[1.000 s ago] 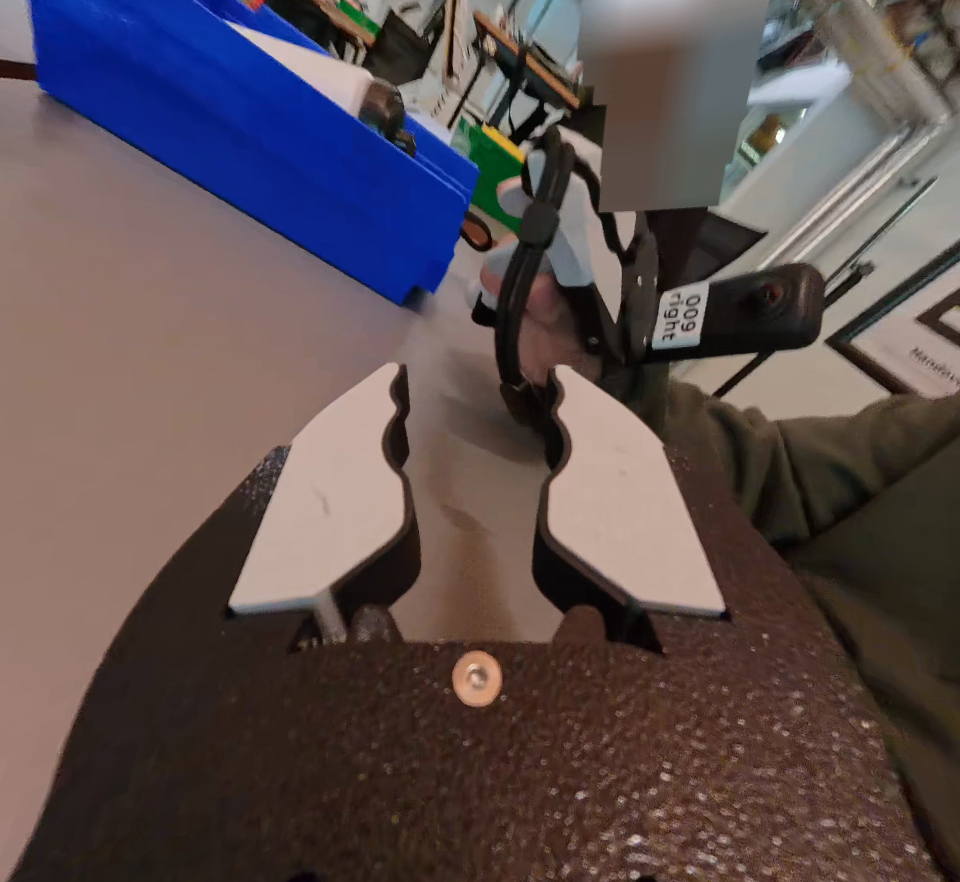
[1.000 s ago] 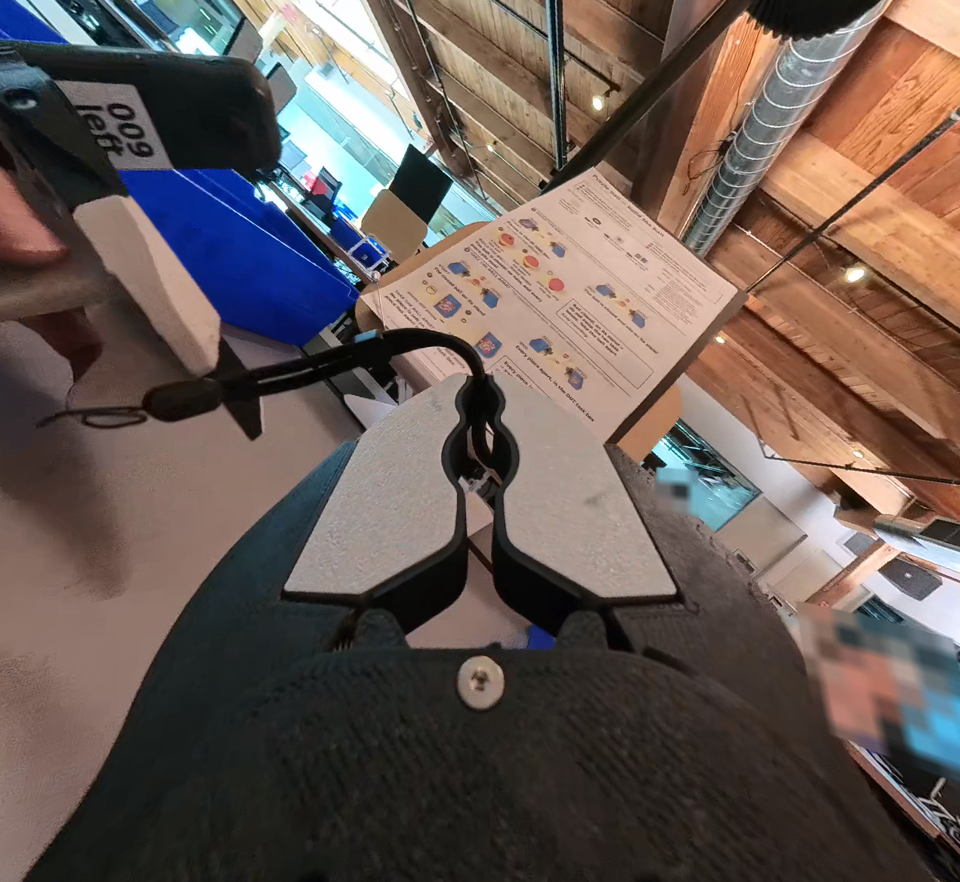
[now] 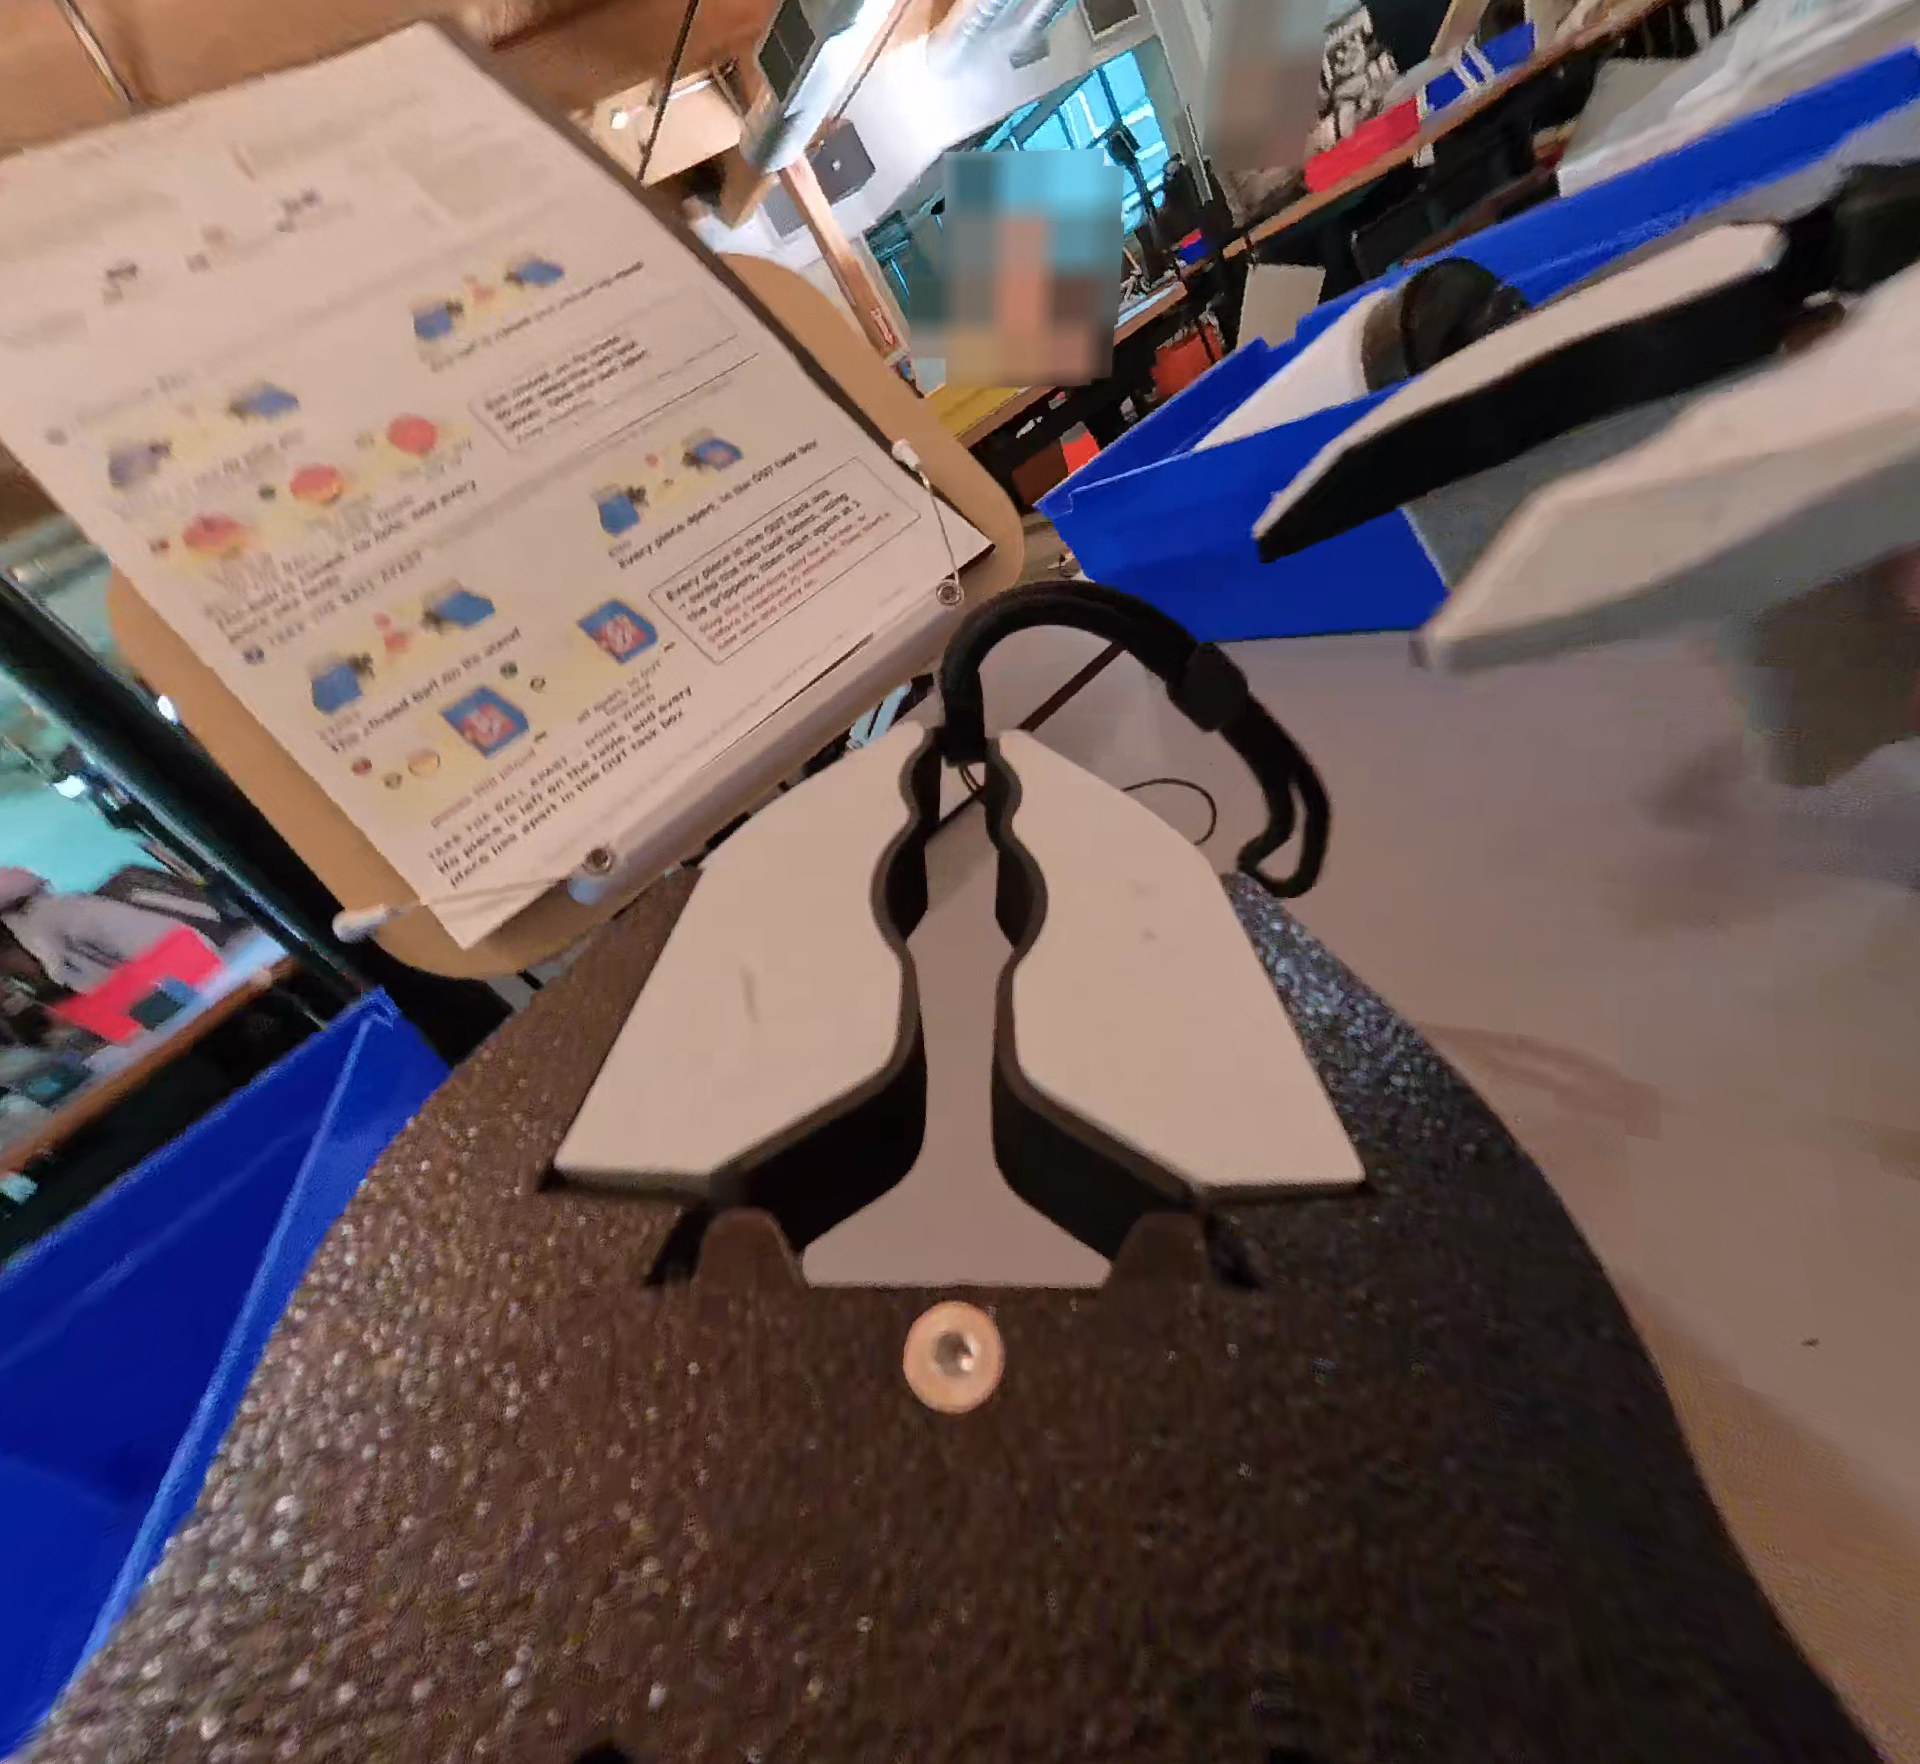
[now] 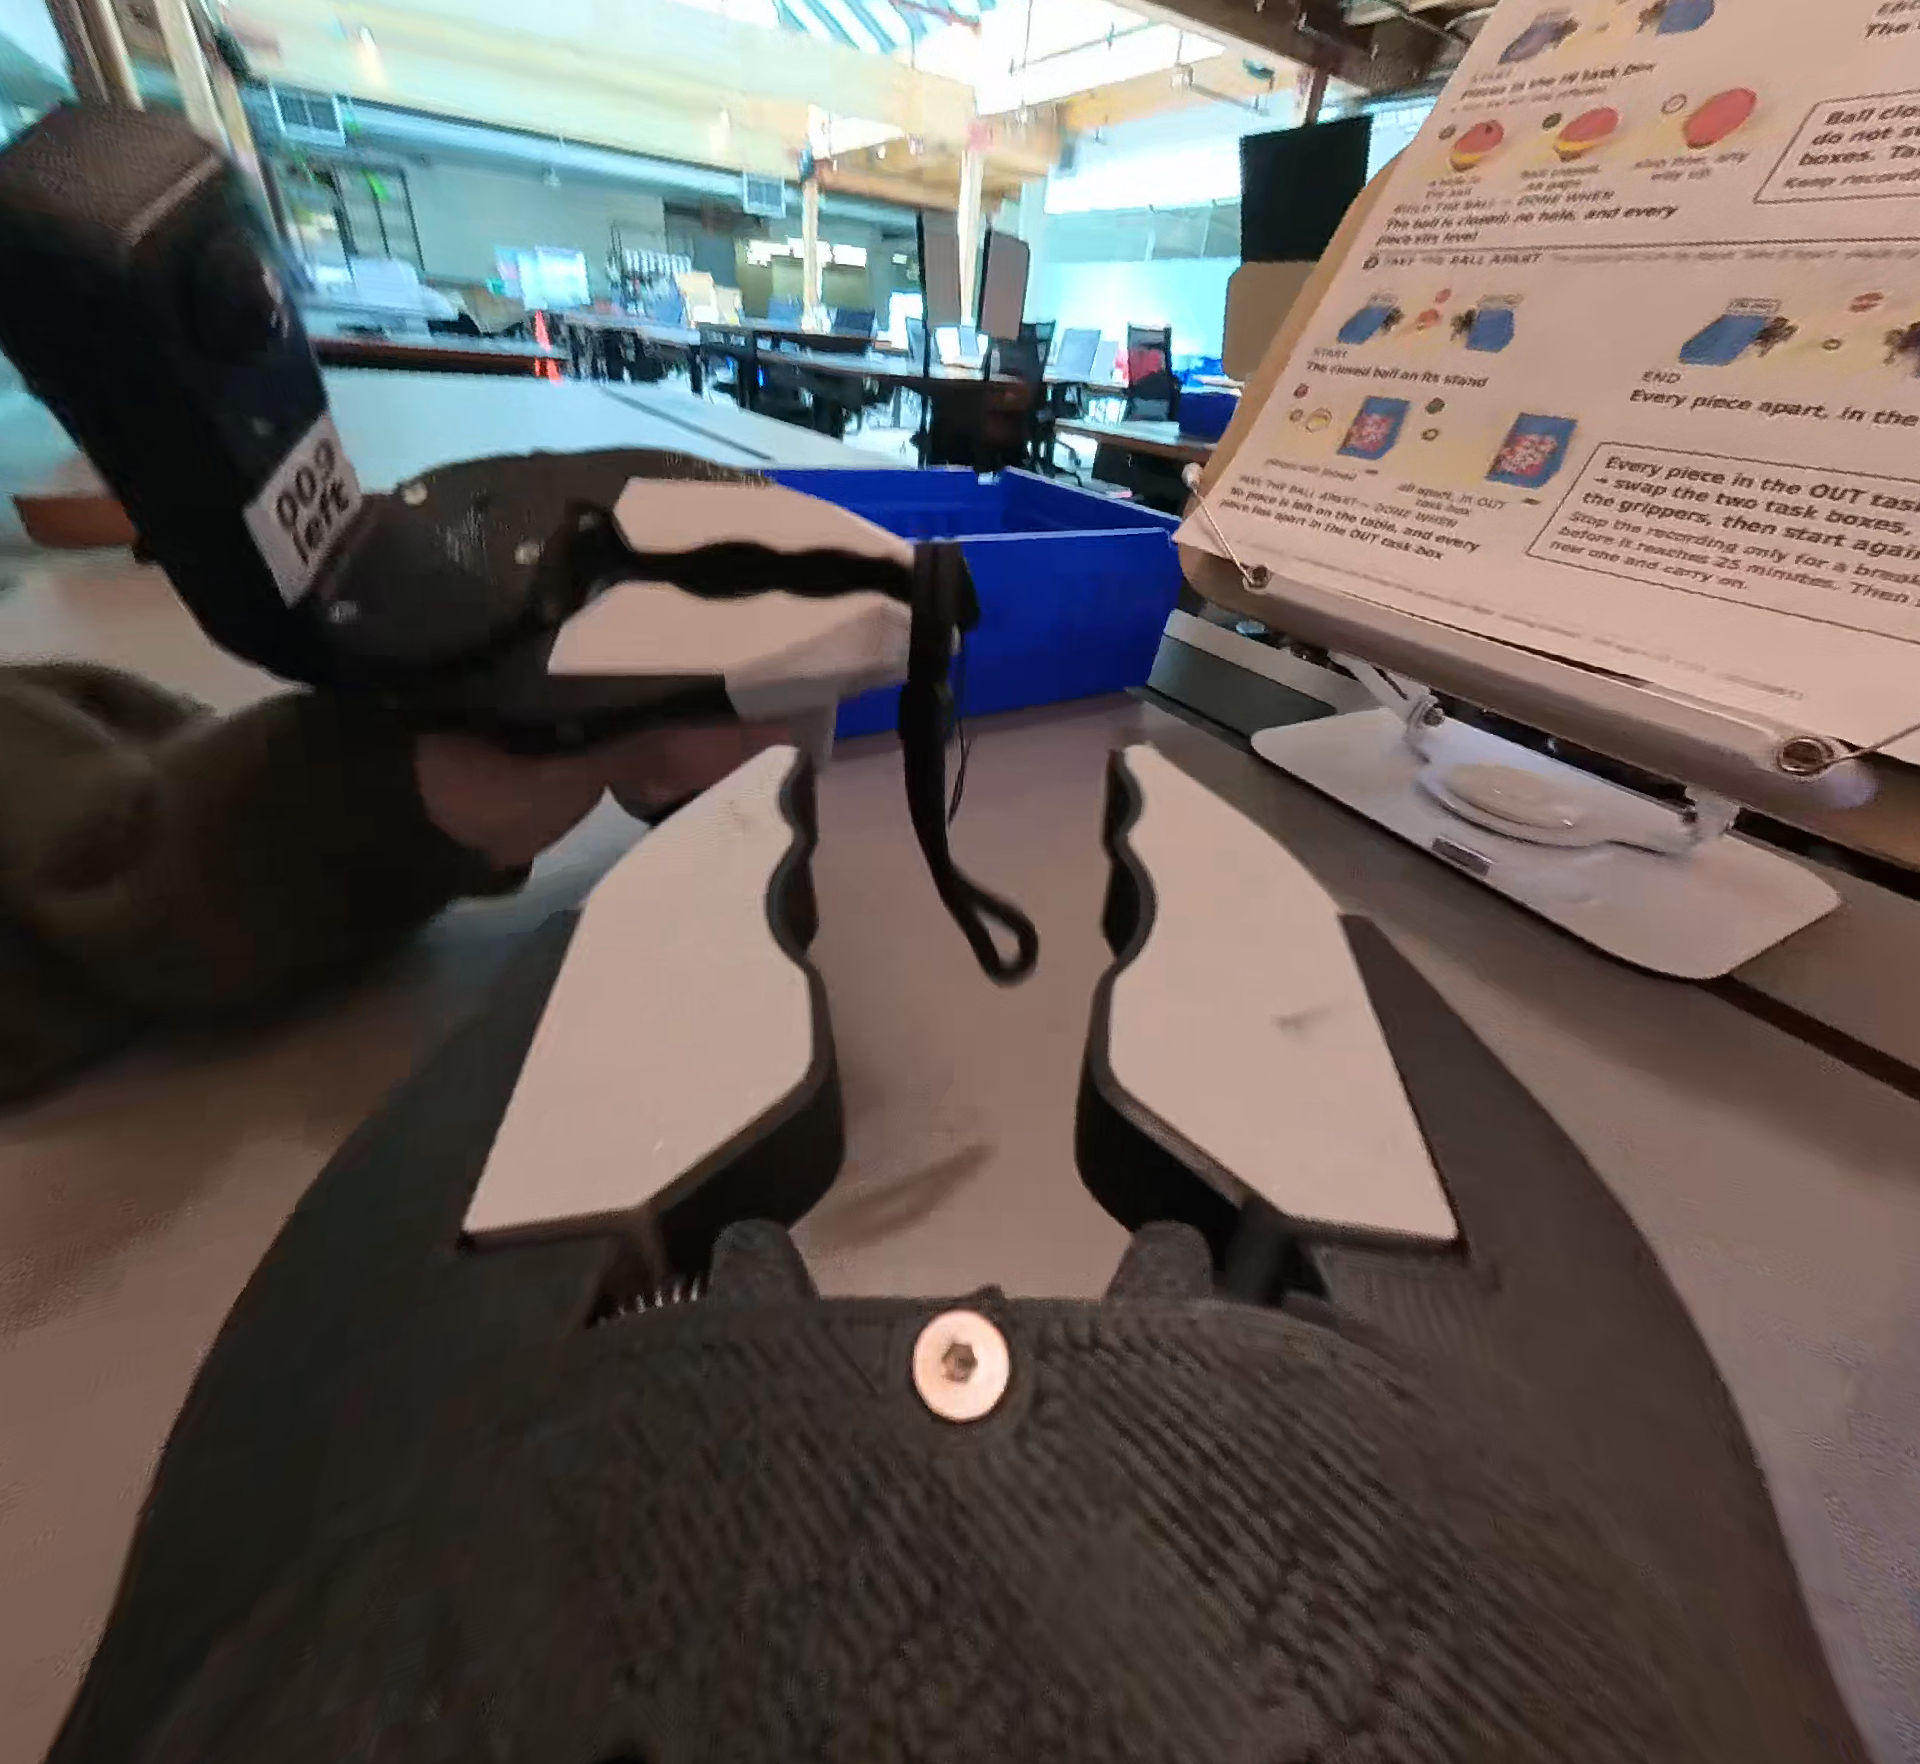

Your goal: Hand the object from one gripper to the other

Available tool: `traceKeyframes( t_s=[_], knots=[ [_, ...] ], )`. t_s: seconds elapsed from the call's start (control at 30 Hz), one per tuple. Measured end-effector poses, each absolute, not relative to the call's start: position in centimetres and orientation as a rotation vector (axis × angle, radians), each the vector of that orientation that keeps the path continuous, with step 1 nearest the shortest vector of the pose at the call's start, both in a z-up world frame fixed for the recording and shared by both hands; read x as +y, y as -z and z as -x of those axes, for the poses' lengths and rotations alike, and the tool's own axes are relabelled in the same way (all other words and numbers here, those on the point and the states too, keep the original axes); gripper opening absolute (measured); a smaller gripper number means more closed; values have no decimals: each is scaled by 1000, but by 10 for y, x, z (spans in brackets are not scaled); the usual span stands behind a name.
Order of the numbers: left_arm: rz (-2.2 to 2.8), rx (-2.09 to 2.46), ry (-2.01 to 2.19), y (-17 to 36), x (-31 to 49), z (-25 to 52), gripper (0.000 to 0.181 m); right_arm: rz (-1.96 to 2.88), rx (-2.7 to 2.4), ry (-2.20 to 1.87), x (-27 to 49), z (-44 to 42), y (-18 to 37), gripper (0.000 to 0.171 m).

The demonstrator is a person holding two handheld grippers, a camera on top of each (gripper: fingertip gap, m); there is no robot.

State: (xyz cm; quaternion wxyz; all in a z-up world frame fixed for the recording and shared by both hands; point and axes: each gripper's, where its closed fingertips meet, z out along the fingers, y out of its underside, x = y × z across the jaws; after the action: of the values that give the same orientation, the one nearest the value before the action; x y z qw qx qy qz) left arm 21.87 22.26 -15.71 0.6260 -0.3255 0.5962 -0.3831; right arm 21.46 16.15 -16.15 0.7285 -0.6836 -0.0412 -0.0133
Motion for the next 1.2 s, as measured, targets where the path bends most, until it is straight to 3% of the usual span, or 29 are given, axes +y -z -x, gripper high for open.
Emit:
traceKeyframes(
  t_s=[0.2,0.33,0.6,0.63,0.7,0.73,0.9,1.2],
  knots=[
    [678,1418,818,162,206,-222,7,1532,-72,82,166,-214,167,32],
    [668,1428,840,162,200,-222,7,1556,-96,132,167,-216,171,8],
    [686,1411,900,160,196,-221,7,1571,-179,226,169,-212,177,0],
    [680,1405,899,159,196,-221,7,1553,-172,216,169,-212,175,3],
    [679,1398,901,158,197,-220,7,1560,-128,118,170,-209,175,35],
    [676,1395,901,158,197,-220,7,1561,-113,61,171,-208,175,39],
    [644,1380,924,153,193,-218,7,1541,-99,-50,169,-204,174,10],
    [703,1386,987,159,196,-220,8,1542,-149,156,168,-211,171,9]
  ],
)
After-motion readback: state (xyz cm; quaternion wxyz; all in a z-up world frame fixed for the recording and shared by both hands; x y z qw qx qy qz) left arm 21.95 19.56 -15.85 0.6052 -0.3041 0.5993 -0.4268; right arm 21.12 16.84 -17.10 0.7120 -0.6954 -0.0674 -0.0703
